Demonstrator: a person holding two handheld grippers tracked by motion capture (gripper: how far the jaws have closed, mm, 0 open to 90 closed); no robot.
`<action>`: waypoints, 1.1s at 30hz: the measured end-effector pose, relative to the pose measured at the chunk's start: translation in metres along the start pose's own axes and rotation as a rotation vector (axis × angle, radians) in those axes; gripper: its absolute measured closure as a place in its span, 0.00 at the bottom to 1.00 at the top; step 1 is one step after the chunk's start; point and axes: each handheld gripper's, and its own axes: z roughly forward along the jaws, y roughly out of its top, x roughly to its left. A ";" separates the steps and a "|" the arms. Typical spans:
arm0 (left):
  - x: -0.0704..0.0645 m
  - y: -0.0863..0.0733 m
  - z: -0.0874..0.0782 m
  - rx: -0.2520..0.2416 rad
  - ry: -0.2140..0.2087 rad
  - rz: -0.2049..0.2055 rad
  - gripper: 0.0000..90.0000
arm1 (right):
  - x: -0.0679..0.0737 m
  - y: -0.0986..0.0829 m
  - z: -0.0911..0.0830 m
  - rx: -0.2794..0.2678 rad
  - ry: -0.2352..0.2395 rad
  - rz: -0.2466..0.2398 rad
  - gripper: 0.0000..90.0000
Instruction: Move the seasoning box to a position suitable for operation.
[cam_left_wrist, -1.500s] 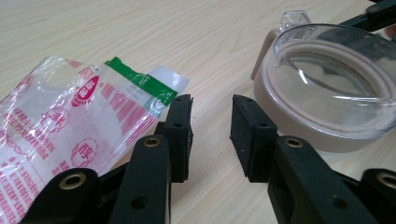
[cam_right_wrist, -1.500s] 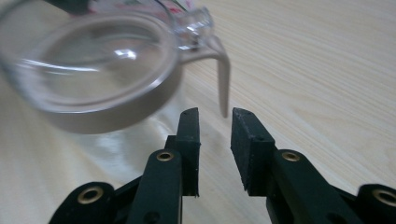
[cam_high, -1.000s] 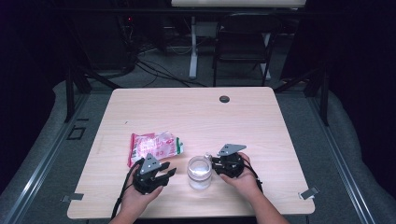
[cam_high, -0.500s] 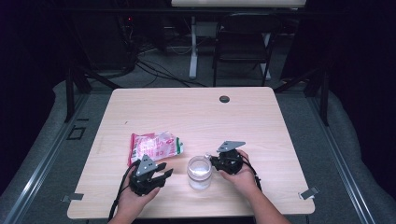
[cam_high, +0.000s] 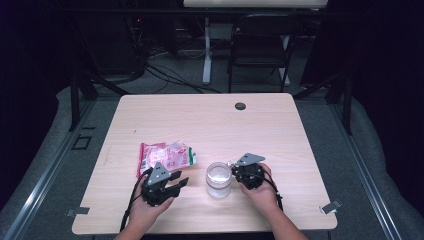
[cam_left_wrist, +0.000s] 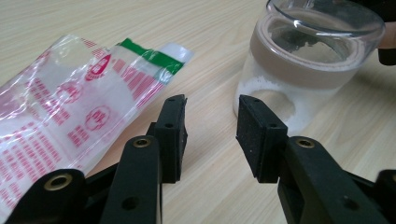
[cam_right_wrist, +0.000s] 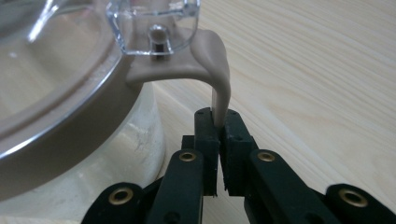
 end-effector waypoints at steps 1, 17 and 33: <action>0.000 0.001 0.001 0.004 -0.008 0.006 0.70 | 0.000 -0.002 -0.002 -0.003 -0.021 0.020 0.96; -0.002 0.021 0.014 -0.022 -0.060 -0.012 0.69 | 0.028 -0.020 -0.037 0.028 0.092 0.032 0.79; 0.006 0.021 0.006 -0.036 -0.026 -0.028 0.69 | 0.032 -0.014 -0.041 0.007 0.142 -0.011 0.73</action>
